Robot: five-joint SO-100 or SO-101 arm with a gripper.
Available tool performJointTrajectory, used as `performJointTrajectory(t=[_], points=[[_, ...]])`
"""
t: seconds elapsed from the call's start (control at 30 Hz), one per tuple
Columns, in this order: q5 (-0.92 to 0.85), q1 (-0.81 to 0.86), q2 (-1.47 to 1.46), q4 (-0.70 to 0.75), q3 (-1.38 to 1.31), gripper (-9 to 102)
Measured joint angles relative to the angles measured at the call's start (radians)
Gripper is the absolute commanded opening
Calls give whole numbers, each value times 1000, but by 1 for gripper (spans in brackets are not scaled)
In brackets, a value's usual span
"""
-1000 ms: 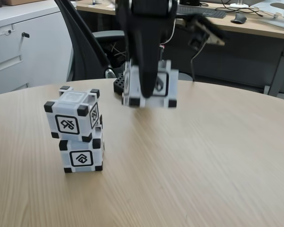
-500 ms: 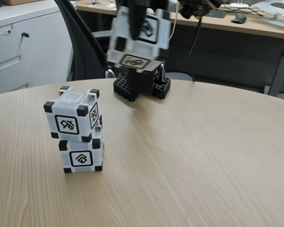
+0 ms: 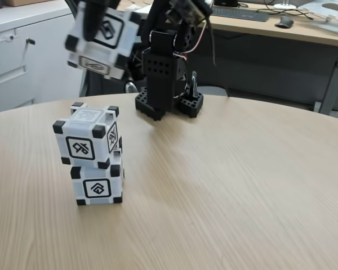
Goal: Stack cubes from left to right.
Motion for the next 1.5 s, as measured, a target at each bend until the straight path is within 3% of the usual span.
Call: performJointTrajectory(t=[0.47,1.0,1.2,1.5], points=[[-11,63,-8,0,0,0],[77,75,-267,-8,-5,1],[61,75,-273,-9,-6,26],[26,55,-291,5,0,35]])
